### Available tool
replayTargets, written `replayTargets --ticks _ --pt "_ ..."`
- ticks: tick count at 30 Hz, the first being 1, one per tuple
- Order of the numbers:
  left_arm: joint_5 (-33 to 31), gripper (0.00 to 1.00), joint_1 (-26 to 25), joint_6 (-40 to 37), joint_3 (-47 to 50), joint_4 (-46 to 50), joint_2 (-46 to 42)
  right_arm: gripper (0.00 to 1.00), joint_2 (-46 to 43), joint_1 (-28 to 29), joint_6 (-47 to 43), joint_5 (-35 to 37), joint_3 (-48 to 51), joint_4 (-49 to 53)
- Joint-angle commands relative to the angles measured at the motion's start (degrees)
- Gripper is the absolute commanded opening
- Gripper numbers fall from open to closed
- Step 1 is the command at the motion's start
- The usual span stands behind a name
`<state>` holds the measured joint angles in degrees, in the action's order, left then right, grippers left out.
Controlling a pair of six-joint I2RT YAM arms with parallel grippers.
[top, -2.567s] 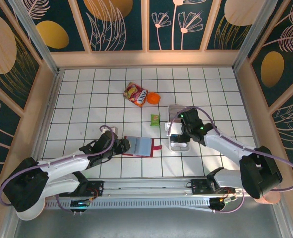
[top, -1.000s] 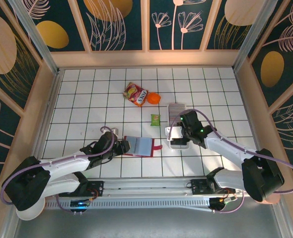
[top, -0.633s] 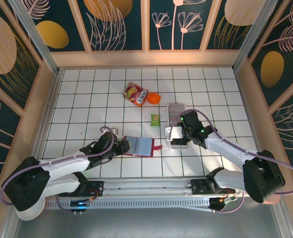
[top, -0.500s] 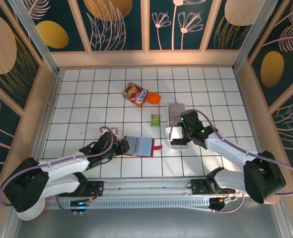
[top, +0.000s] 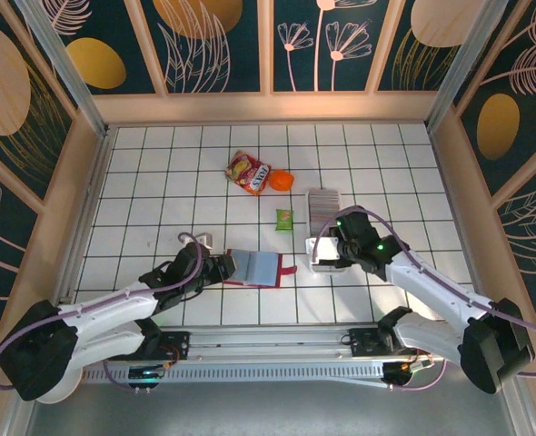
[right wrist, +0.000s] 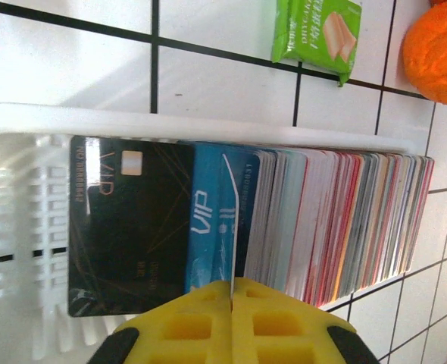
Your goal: Put the credit cards into the card holder
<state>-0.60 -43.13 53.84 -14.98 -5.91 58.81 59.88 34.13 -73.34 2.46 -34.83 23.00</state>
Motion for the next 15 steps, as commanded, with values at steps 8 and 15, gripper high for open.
replayTargets --ticks 8,15 --pt "-2.09 0.4 0.34 -0.62 -0.31 1.5 0.59 0.0 -3.56 1.9 19.74 -5.69 -11.05 10.4" --pt "1.06 0.29 0.34 -2.37 -2.24 -0.33 6.79 0.0 -0.04 2.22 70.35 2.57 -24.52 6.58"
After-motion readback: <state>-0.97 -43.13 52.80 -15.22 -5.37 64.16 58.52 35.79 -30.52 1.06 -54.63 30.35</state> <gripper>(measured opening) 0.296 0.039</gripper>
